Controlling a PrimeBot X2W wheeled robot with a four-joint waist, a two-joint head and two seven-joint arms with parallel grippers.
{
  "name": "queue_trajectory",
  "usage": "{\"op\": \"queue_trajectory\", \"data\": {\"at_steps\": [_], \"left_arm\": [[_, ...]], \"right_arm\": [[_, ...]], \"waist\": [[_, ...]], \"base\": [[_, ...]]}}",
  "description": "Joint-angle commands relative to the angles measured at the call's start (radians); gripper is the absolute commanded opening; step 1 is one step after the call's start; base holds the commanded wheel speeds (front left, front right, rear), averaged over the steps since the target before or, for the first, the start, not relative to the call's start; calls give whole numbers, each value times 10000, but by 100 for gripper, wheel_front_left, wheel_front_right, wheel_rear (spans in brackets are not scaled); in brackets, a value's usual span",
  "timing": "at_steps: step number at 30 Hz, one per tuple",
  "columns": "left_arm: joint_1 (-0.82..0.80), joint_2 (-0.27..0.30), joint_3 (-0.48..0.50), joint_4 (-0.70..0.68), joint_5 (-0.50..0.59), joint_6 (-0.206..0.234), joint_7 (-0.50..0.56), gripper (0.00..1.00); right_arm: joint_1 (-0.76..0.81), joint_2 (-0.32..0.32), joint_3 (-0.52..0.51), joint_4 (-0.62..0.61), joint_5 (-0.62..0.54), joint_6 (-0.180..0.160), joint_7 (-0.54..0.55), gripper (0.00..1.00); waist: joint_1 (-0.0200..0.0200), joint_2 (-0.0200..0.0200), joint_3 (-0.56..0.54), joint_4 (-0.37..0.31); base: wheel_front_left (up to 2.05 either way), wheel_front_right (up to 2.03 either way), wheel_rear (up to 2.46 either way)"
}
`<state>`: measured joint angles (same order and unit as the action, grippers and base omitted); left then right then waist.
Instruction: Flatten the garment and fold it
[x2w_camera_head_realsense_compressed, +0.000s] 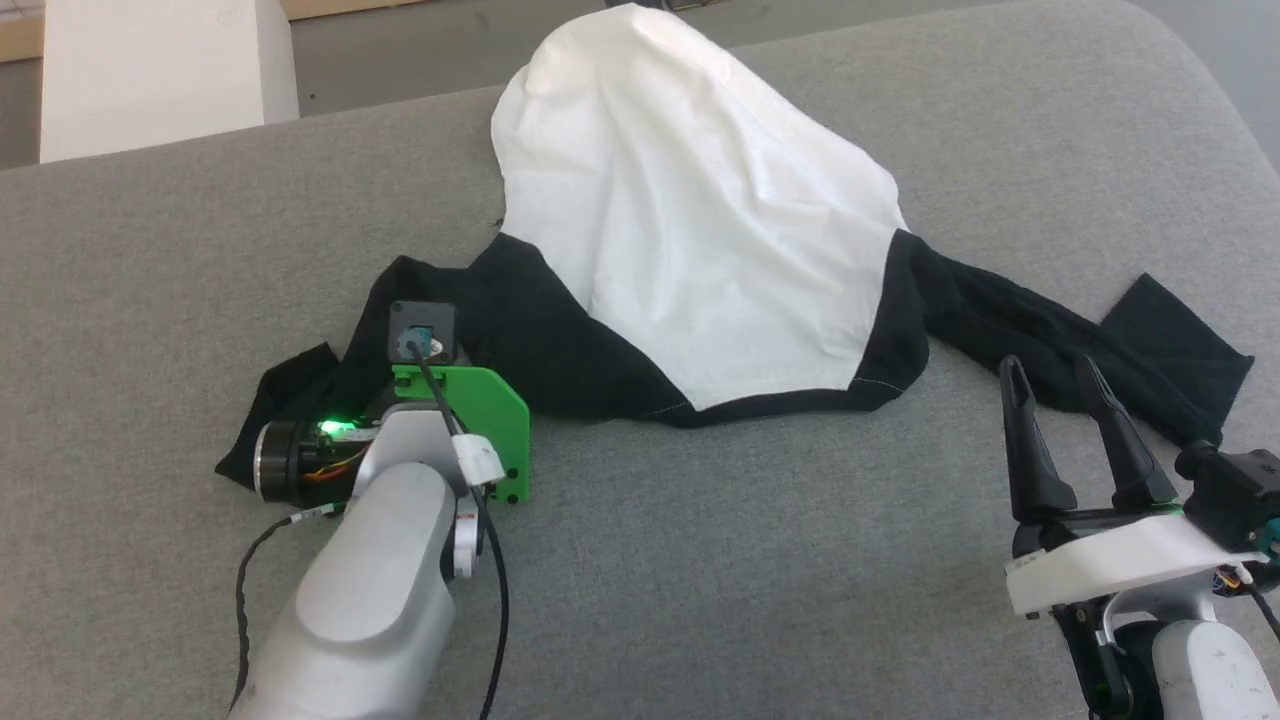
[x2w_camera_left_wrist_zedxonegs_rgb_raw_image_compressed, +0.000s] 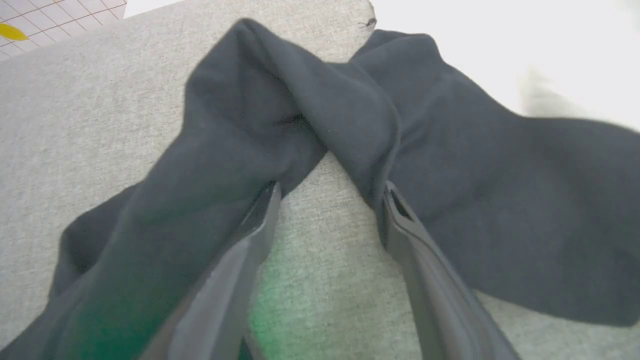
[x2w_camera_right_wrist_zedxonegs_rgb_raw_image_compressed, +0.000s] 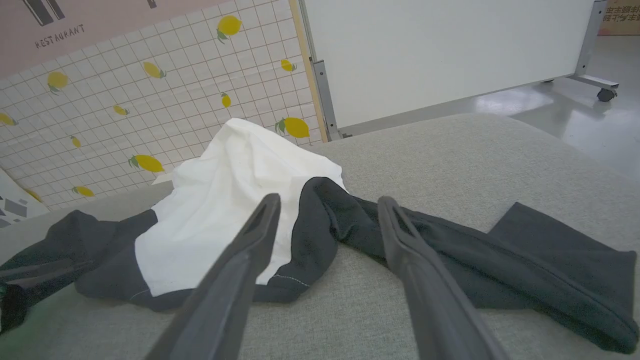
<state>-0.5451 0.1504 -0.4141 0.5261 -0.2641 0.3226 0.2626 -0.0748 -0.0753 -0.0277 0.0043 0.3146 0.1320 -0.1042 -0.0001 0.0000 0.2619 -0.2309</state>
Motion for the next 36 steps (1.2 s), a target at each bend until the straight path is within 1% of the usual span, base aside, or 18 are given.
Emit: {"op": "queue_trajectory", "data": {"at_steps": [1, 3, 8, 15, 16, 17, 18, 20, 23, 26, 29, 31, 33, 36], "left_arm": [[-218, 95, 54, 28, 46, 68, -61, 100], [-277, 119, 60, 45, -1, 8, -91, 100], [-492, 6, -26, 244, -176, -298, -126, 100], [-1163, -132, 23, 824, -321, -429, -333, 100], [-1243, -141, 48, 917, -369, -465, -364, 51], [-1281, -143, 57, 998, -412, -511, -352, 14], [-1304, -146, 66, 1096, -482, -586, -313, 0], [-1272, -160, 141, 1185, -660, -721, -374, 0], [-1029, -163, 494, 1021, -1014, -762, -974, 0], [-449, -127, 977, 577, -1477, -767, -1668, 0], [410, 55, 1315, -55, -1789, -717, -1999, 0], [1141, 201, 1515, -666, -1975, -637, -2104, 0], [1886, 355, 1722, -1370, -2116, -466, -2147, 0], [2854, 592, 2046, -2486, -2232, -98, -2160, 0]], "right_arm": [[61, 60, 32, -65, 29, -13, 29, 100], [48, 66, 50, -74, 31, -13, 56, 100], [-27, 68, 82, -104, 51, -13, 84, 100], [-173, 47, 225, -74, 96, -13, 93, 100], [-175, 42, 236, -49, 111, -13, 91, 100], [-175, 35, 242, -30, 120, -13, 88, 100], [-172, 28, 241, -7, 129, -13, 80, 100], [-154, 22, 212, 36, 135, -13, 68, 100], [-90, 27, 129, 84, 112, -13, 70, 100], [-1, 34, 41, 82, 57, -13, 121, 100], [90, 45, -55, 31, 11, -13, 190, 100], [189, 51, -136, -26, -20, -13, 247, 100], [315, 52, -219, -92, -58, -13, 354, 100], [503, 47, -368, -151, -97, -13, 689, 100]], "waist": [[1, 0, 17, 45], [1, 0, 38, 89], [1, 0, 123, 141], [1, 0, 294, 61], [1, 0, 299, 50], [1, 0, 301, 45], [1, 0, 294, 46], [1, 0, 249, 72], [1, 0, 116, 145], [1, 0, -86, 270], [1, 0, -259, 417], [1, 0, -364, 565], [1, 0, -445, 744], [1, 0, -499, 1057]], "base": [[0, 0, 0], [0, 0, 0], [0, 0, 0], [0, 0, 0], [0, 0, 0], [0, 0, 0], [0, 0, 0], [0, 0, 0], [0, 0, 0], [0, 0, 0], [0, 0, 0], [0, 0, 0], [0, 0, 0], [0, 0, 0]]}}
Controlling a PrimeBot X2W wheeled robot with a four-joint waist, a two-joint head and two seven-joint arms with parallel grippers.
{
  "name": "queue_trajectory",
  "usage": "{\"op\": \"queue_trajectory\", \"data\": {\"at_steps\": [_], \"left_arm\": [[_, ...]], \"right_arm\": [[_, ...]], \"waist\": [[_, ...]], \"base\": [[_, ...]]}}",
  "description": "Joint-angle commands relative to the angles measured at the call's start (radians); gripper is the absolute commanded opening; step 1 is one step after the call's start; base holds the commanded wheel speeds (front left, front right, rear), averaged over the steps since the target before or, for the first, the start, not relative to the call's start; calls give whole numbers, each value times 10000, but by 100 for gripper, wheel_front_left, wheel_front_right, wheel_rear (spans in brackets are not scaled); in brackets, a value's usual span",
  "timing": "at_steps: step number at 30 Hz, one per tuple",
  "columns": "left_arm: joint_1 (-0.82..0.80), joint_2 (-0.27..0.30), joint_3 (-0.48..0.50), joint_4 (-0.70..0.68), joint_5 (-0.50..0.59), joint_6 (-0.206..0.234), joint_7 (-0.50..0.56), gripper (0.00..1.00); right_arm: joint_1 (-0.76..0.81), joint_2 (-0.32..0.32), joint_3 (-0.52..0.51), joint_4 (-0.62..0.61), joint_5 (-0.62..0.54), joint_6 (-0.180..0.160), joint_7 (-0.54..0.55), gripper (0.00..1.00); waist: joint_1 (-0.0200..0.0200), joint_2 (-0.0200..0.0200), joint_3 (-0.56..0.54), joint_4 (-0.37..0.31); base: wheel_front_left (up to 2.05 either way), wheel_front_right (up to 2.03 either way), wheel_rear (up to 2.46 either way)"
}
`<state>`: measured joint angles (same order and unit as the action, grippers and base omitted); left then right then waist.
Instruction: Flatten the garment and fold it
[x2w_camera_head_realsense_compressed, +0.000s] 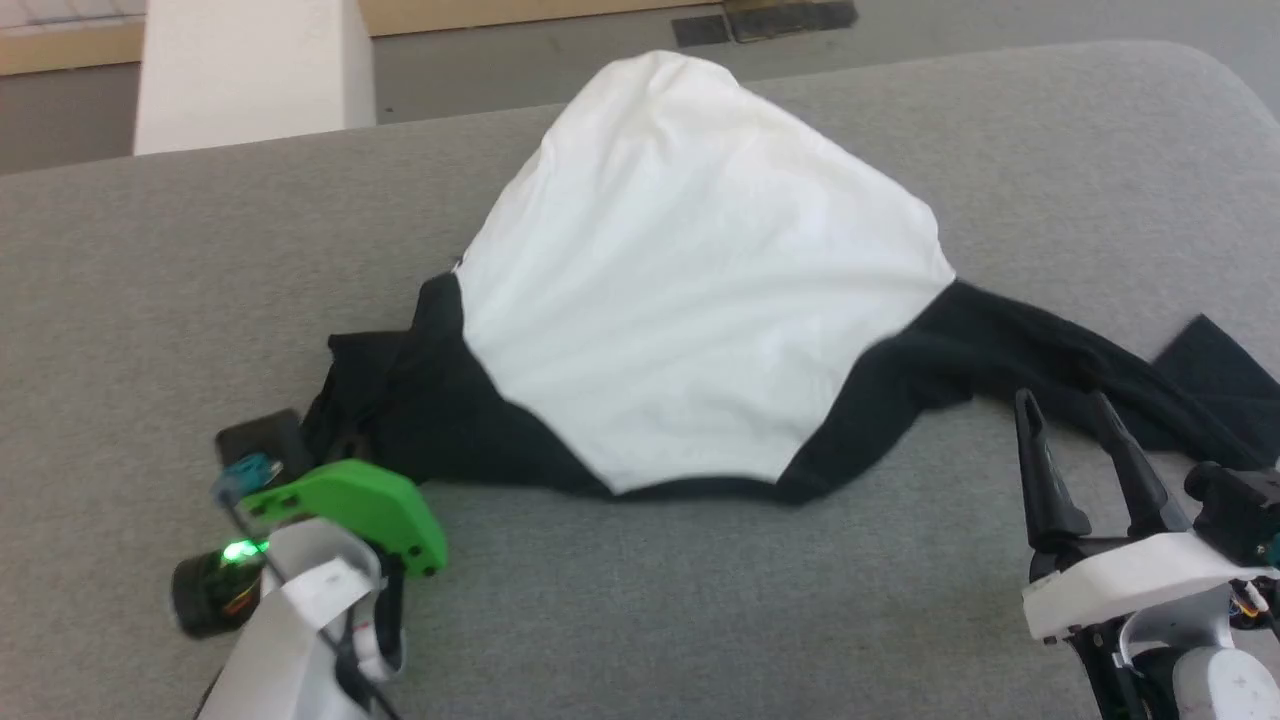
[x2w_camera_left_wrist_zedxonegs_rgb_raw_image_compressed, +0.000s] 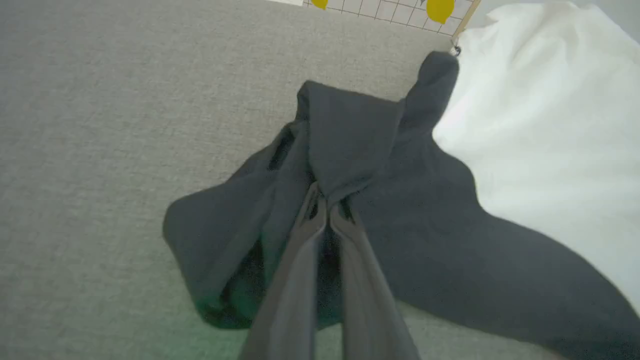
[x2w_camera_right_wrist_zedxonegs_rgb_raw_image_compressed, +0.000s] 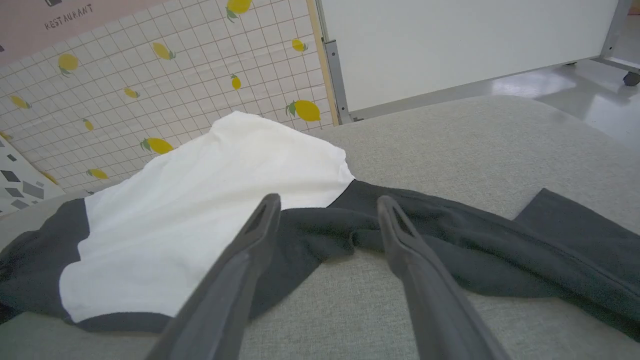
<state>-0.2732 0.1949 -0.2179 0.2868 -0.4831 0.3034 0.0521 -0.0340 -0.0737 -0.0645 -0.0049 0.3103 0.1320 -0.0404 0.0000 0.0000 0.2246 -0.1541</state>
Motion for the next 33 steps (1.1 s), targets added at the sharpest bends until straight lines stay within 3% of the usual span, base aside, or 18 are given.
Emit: {"op": "queue_trajectory", "data": {"at_steps": [1, 4, 10, 17, 27, 28, 29, 30, 33], "left_arm": [[354, 202, 188, -389, -72, 210, -52, 0], [946, 338, 521, -1226, -172, 571, -31, 0], [1406, 399, 653, -2080, -259, 833, 137, 0], [1351, 333, 578, -2378, -248, 902, 105, 0], [1046, 203, 417, -2363, -289, 826, 12, 0], [1021, 190, 399, -2346, -291, 818, 1, 0], [988, 177, 378, -2321, -294, 804, -12, 0], [967, 166, 365, -2298, -304, 789, -22, 0], [933, 107, 359, -2283, -398, 678, -146, 0]], "right_arm": [[134, 30, -20, -65, -61, -13, 184, 100], [209, 42, -27, -56, -98, -13, 772, 100], [65, 153, -58, 199, -341, -13, 2359, 100], [-317, 229, -227, 597, -47, -13, 4374, 100], [-1280, 233, -110, 1279, 255, -13, 5701, 99], [-1350, 233, -100, 1295, 235, -13, 5720, 49], [-1414, 233, -42, 1290, 168, -13, 5731, 31], [-1445, 234, -29, 1259, 175, -13, 5693, 0], [-1360, 234, -82, 1036, 291, -13, 5504, 0]], "waist": [[0, 0, -123, 369], [0, 0, -92, 599], [0, 0, 95, 800], [0, 0, 395, 970], [0, 0, 794, 1127], [0, 0, 813, 1140], [0, 0, 827, 1160], [0, 0, 828, 1173], [0, 0, 758, 1200]], "base": [[0, 0, 0], [0, 0, 0], [0, 0, 0], [0, 0, 0], [0, 0, 0], [0, 0, 0], [0, 0, 0], [0, 0, 0], [0, 0, 0]]}}
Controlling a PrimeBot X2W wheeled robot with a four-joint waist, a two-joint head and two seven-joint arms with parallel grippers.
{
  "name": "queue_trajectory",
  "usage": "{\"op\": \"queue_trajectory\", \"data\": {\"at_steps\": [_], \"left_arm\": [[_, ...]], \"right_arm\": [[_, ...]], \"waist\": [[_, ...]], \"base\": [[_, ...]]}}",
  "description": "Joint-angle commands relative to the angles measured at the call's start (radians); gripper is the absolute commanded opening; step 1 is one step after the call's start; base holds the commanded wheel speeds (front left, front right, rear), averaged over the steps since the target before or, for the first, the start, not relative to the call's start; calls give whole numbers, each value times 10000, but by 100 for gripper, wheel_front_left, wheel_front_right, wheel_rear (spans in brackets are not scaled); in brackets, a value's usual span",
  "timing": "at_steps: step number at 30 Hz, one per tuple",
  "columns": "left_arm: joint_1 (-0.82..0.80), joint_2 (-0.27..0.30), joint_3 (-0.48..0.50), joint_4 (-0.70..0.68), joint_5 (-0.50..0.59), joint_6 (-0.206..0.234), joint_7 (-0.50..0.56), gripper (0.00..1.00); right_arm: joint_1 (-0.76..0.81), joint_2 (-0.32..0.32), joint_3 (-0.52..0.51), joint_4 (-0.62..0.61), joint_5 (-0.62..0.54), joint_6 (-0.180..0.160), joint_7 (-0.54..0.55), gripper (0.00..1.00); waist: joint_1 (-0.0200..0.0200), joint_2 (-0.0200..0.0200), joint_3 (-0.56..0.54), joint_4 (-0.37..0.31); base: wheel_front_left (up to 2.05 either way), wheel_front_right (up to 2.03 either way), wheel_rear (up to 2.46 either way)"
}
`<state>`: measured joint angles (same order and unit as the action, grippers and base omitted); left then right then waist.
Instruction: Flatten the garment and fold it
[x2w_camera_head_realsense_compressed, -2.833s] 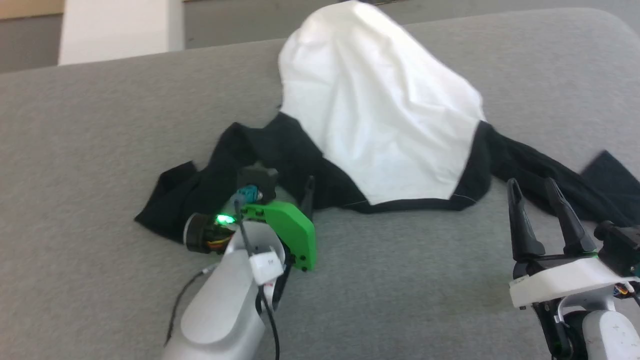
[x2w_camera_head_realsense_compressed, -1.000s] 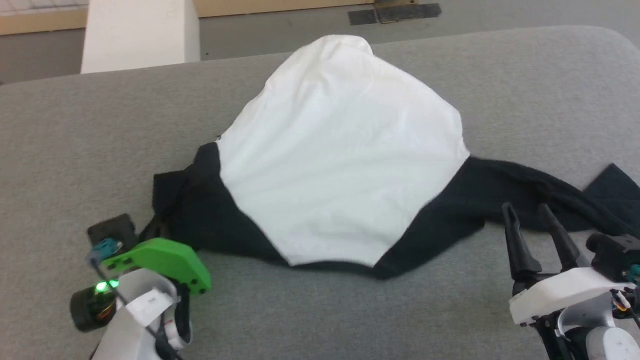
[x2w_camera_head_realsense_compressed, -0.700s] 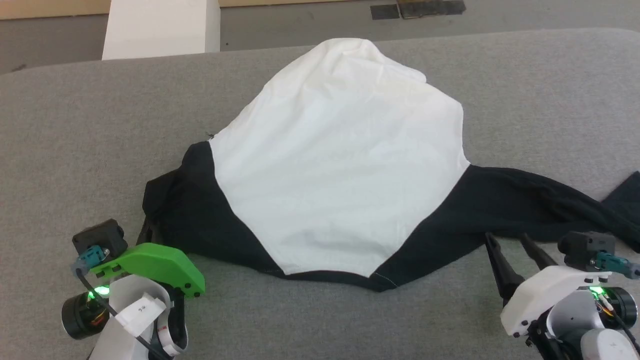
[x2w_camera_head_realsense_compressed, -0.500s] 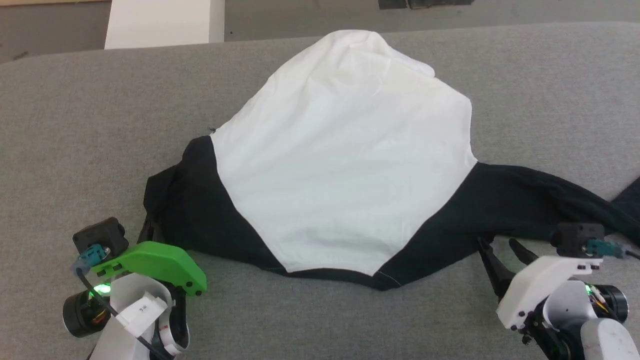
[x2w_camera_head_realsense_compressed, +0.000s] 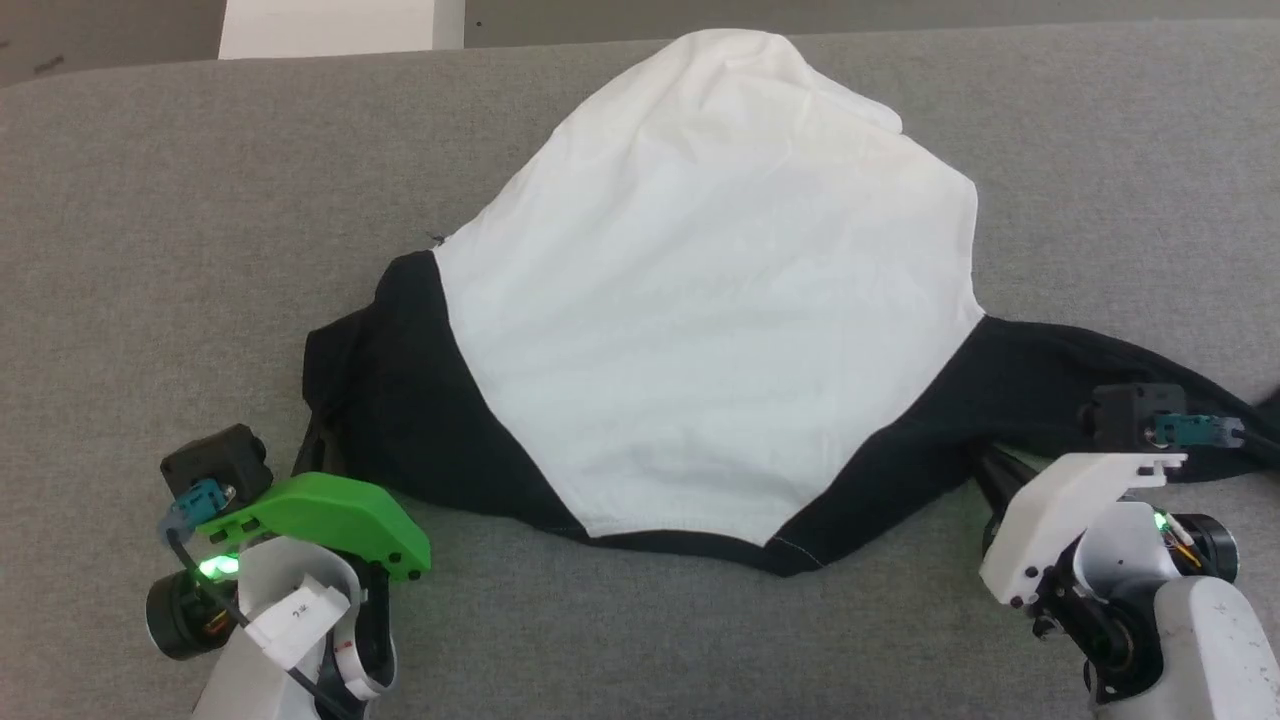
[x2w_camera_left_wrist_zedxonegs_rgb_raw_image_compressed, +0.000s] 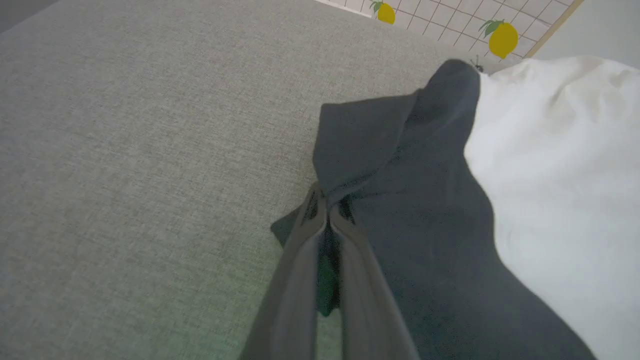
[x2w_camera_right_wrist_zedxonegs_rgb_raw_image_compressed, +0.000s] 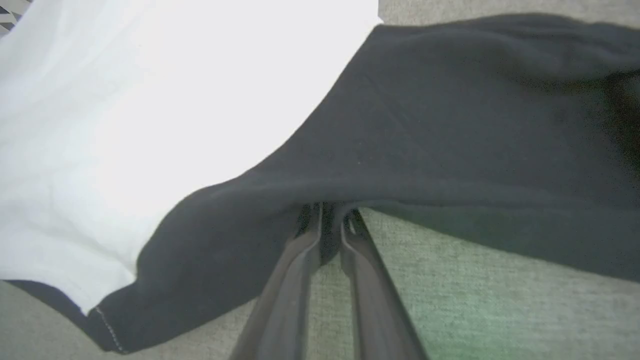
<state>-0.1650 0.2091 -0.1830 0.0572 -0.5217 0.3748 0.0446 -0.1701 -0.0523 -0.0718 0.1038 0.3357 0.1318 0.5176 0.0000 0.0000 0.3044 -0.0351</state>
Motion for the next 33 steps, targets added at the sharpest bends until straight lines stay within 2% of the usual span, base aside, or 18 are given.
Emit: {"op": "queue_trajectory", "data": {"at_steps": [1, 3, 6, 10, 13, 17, 21, 26, 30, 33], "left_arm": [[-148, -52, 17, -4, -54, -76, -111, 0], [-130, -168, 117, -153, -318, -234, -232, 0], [-66, -415, 403, -706, -1109, -740, -372, 0], [-228, -475, 533, -1940, -2025, -1497, -113, 0], [-711, 3, 347, -2720, -2000, -1719, 555, 0], [-2096, 164, 154, -3557, -2566, -1836, 1817, 0], [-4082, 3, 263, -3603, -3186, -1537, 2854, 0], [-6998, -68, 545, -2391, -3255, -946, 3513, 0], [-9196, 295, 446, -1048, -2457, -735, 3474, 0], [-10741, 472, 432, -30, -1849, -623, 3095, 0]], "right_arm": [[79, 19, -88, -160, 128, -11, -161, 0], [332, 19, -247, -530, 332, -11, -269, 0], [736, 19, -520, -1503, 669, -11, -228, 0], [707, -85, -911, -3245, 244, -11, 253, 0], [109, -580, -976, -4222, 55, -11, 808, 0], [-1401, -1653, -782, -4726, 186, -11, 1514, 0], [-3500, -2646, -359, -4163, 401, -11, 2035, 0], [-6597, -3641, 480, -2631, 65, -11, 1831, 0], [-8874, -4245, 1340, -1040, -454, -11, 1233, 0], [-10461, -4348, 1687, 240, -869, -11, 516, 0]], "waist": [[0, 0, -84, 15], [0, 0, -209, -2], [0, 0, -397, -149], [0, 0, -522, -405], [0, 0, -481, -573], [0, 0, -147, -761], [0, 0, 445, -939], [0, 0, 1436, -1210], [0, 0, 2207, -1422], [0, 0, 2722, -1566]], "base": [[0, 0, 0], [0, 0, 0], [0, 0, 0], [0, 0, 0], [0, 0, 0], [0, 0, 0], [0, 0, 0], [0, 0, 0], [0, 0, 0], [0, 0, 0]]}}
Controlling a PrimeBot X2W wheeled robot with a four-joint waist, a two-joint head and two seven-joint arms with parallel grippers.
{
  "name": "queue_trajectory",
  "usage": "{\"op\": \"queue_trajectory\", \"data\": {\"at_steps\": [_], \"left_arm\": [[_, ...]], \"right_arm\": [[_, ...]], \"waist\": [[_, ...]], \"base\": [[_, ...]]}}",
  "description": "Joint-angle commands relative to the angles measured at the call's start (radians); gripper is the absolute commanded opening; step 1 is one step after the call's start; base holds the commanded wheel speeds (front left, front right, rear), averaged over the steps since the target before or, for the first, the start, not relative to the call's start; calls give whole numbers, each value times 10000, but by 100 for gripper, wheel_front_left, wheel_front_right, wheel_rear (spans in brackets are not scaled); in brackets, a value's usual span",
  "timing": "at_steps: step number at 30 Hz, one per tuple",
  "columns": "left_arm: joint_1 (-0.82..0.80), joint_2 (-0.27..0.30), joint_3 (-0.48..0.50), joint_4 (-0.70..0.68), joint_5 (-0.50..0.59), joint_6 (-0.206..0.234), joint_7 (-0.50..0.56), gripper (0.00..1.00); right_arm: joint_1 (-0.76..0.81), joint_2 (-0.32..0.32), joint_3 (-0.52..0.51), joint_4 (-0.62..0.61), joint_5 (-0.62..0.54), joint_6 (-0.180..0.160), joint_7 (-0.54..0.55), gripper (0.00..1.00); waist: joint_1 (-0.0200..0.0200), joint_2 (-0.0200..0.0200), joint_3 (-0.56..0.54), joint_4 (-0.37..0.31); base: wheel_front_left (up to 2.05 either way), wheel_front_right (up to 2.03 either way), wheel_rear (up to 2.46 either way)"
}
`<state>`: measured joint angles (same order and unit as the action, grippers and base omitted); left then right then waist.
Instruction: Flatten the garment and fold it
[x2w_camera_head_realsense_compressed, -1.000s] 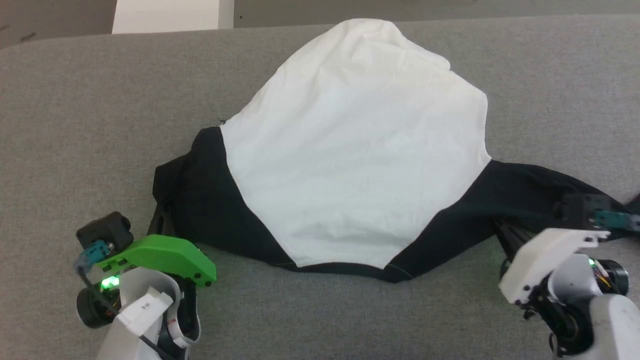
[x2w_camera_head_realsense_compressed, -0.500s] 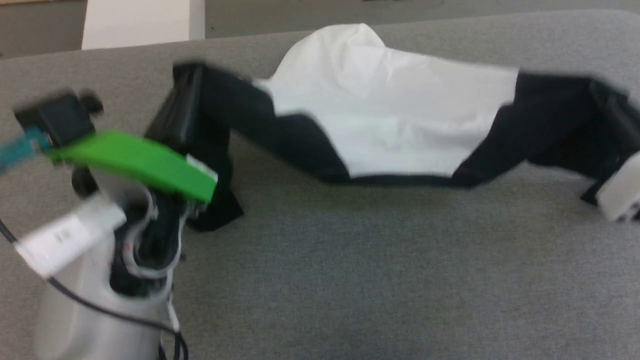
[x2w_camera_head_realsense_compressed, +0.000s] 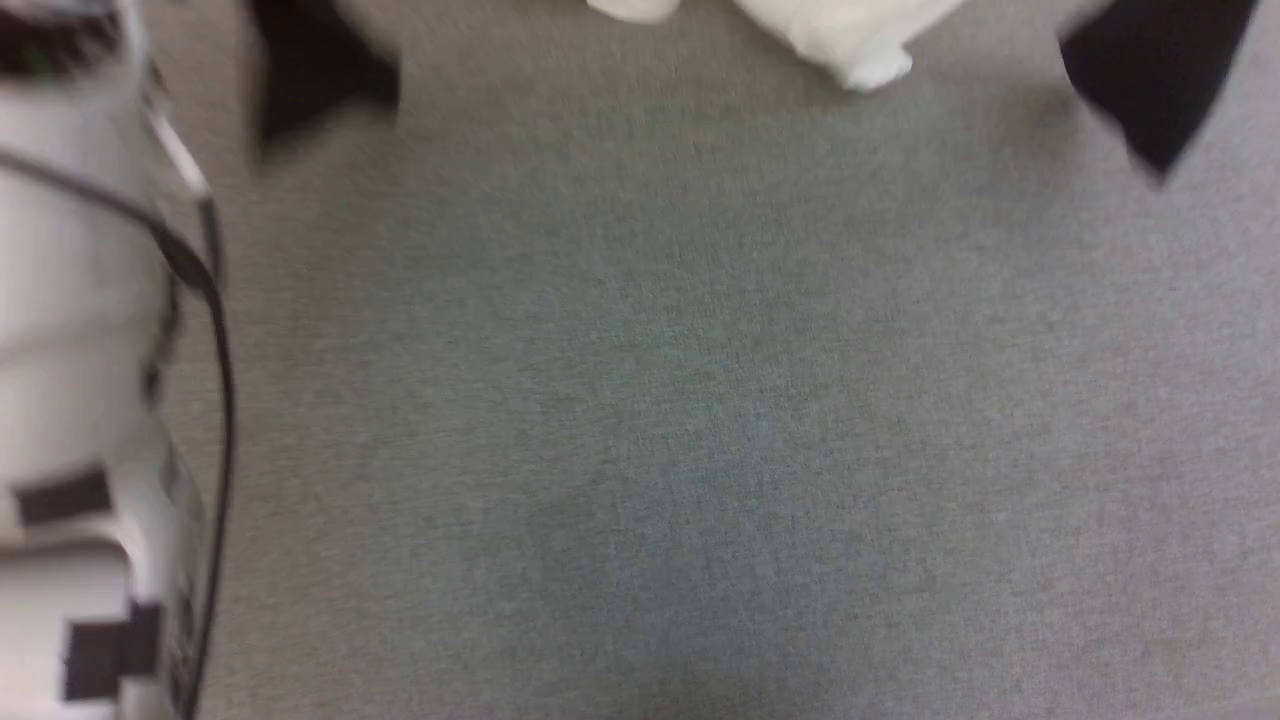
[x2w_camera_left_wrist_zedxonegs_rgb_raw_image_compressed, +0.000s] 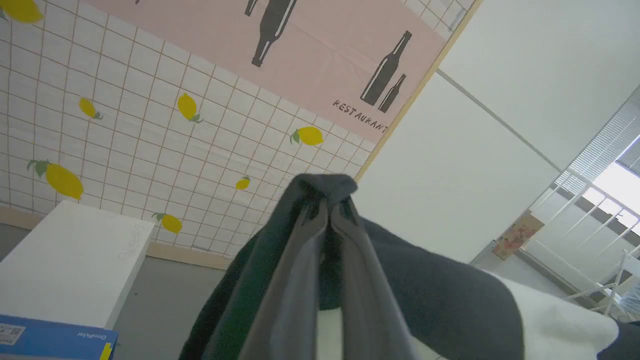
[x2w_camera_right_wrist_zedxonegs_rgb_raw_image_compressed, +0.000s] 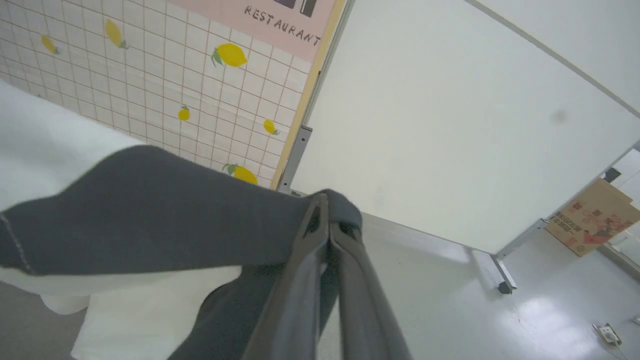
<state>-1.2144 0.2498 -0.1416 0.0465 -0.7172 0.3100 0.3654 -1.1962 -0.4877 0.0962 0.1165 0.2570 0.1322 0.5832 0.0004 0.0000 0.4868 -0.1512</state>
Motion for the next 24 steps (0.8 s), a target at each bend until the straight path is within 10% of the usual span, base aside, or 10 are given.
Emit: {"op": "queue_trajectory", "data": {"at_steps": [1, 14, 24], "left_arm": [[-645, 105, 40, 348, 275, 55, -297, 0], [-3829, 189, 371, 1774, 1185, -493, -3173, 0], [-1604, 722, 311, 2685, 1162, -926, -3388, 0]], "right_arm": [[-608, 48, 6, 452, -197, -15, -400, 0], [-3995, 935, -663, 3358, -1168, -15, -4373, 0], [-2488, 719, 722, 4217, 287, -15, -4605, 0]], "waist": [[-4, 0, 1025, -437], [-4, 0, 1973, -451], [-4, 0, 1899, 176]], "base": [[0, 0, 0], [0, 0, 0], [0, 0, 0]]}}
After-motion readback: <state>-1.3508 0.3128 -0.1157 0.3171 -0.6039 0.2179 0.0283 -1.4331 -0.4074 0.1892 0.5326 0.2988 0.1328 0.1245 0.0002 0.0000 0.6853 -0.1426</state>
